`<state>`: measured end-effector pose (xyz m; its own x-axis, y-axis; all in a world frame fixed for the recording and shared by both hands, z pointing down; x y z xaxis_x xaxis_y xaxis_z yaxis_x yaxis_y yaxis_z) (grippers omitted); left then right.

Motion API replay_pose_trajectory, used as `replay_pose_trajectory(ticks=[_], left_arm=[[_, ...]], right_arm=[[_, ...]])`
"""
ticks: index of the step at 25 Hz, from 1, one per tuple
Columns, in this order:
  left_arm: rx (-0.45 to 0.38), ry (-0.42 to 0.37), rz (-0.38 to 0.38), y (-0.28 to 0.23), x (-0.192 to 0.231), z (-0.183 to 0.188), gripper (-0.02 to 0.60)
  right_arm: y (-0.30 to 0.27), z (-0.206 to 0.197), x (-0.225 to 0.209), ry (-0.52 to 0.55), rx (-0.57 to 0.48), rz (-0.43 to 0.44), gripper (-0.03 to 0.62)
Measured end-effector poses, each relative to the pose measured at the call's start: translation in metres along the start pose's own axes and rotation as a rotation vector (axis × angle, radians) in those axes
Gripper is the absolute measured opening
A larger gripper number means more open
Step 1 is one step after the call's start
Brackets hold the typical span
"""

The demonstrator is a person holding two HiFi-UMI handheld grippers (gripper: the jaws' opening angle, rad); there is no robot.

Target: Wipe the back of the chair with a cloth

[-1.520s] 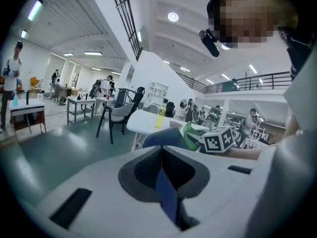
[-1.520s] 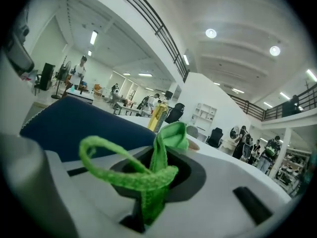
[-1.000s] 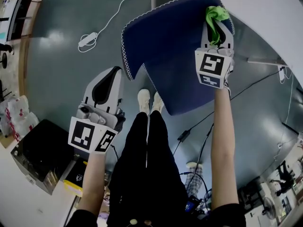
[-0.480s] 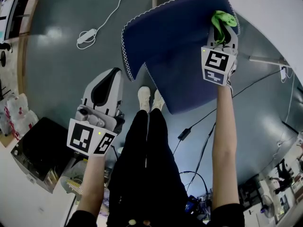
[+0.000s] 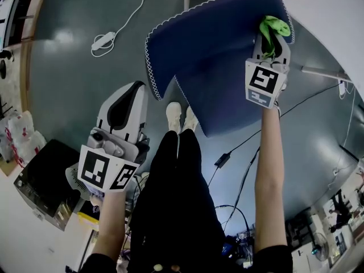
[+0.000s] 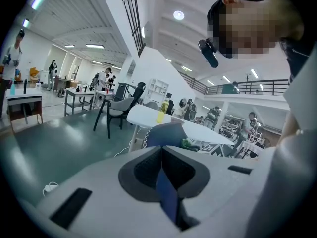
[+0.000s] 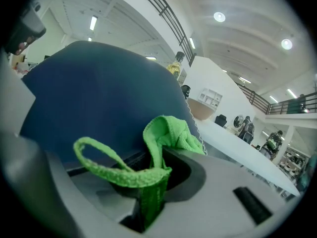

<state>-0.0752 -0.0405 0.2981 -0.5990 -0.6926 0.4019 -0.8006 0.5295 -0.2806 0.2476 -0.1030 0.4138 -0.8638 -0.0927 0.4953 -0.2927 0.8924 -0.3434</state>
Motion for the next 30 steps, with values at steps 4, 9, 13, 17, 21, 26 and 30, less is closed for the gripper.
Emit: replay_pose_trajectory(ticks=[4, 9, 13, 17, 21, 26, 30], left_arm=[[0.011, 0.006, -0.007, -0.004, 0.001, -0.005, 0.008], [0.026, 0.012, -0.014, -0.010, 0.001, -0.012, 0.008], [0.027, 0.014, -0.015, -0.011, 0.001, -0.015, 0.008], [0.025, 0.019, -0.016, -0.012, 0.000, -0.016, 0.008], [0.027, 0.029, -0.012, -0.012, 0.003, -0.019, 0.008], [0.038, 0.034, -0.001, -0.013, 0.008, -0.027, 0.008], [0.043, 0.036, 0.009, -0.012, 0.012, -0.028, 0.008]], right_arm=[[-0.001, -0.011, 0.002, -0.002, 0.018, -0.003, 0.055], [-0.004, -0.035, 0.009, -0.010, 0.071, 0.009, 0.055], [-0.006, -0.054, 0.015, -0.012, 0.113, 0.022, 0.055], [-0.009, -0.070, 0.023, -0.032, 0.151, 0.030, 0.055], [-0.013, -0.086, 0.033, -0.055, 0.191, 0.036, 0.055], [-0.020, -0.113, 0.052, -0.047, 0.254, 0.066, 0.055], [-0.025, -0.129, 0.065, -0.055, 0.308, 0.090, 0.055]])
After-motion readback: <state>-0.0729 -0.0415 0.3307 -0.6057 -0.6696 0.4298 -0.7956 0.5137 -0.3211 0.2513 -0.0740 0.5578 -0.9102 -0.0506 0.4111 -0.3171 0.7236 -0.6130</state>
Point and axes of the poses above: the fingertips, and each gripper's own axes: y backward along the fingers, x to its left, z out of its top, the point moved 5 cm from there along y, backward along the fingers, and after that the axes turned 9 degrees about -z, right-handed, at the moved point
